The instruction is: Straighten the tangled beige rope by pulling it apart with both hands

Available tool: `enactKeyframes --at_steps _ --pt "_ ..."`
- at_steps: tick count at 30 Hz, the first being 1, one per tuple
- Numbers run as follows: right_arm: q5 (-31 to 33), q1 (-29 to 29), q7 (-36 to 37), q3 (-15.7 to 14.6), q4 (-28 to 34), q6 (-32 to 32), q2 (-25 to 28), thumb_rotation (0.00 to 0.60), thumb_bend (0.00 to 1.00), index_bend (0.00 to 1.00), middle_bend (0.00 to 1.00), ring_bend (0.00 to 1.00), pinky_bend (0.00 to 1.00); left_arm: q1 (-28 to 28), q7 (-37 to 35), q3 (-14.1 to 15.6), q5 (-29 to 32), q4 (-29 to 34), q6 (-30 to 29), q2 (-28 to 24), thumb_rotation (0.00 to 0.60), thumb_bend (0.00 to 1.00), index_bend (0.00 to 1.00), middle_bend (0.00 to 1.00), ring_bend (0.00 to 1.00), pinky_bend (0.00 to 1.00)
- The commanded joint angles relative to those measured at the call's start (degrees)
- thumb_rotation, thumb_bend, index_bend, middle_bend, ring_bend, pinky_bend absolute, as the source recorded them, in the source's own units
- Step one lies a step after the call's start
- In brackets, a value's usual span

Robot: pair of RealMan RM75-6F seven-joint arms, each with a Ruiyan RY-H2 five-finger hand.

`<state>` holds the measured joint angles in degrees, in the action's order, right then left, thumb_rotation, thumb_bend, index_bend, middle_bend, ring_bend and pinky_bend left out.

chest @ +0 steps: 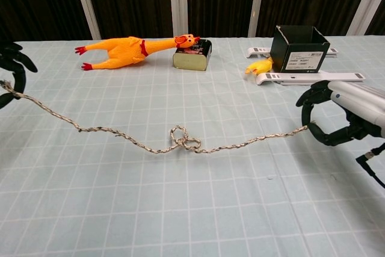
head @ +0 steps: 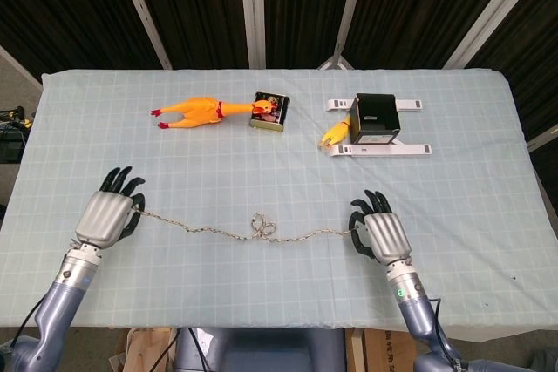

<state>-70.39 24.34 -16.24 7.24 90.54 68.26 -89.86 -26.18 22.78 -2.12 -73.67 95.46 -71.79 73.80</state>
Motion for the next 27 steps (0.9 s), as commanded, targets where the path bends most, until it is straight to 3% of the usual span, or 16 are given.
enactKeyframes --at_steps 1,27 --pt "0.0 -0.1 -0.3 0.2 0.2 0.3 0.6 0.600 0.56 0.61 0.26 0.04 0.00 1.3 -2.5 0.6 -1.2 -0.2 -0.7 -1.7 0.600 0.68 0.64 0.19 0.00 0.00" --pt "7.8 0.6 -1.1 7.3 0.3 0.7 8.0 0.600 0.56 0.61 0.26 0.04 0.00 6.6 -14.3 -1.0 -3.2 -3.6 -3.5 -10.3 0.600 0.68 0.64 0.20 0.00 0.00"
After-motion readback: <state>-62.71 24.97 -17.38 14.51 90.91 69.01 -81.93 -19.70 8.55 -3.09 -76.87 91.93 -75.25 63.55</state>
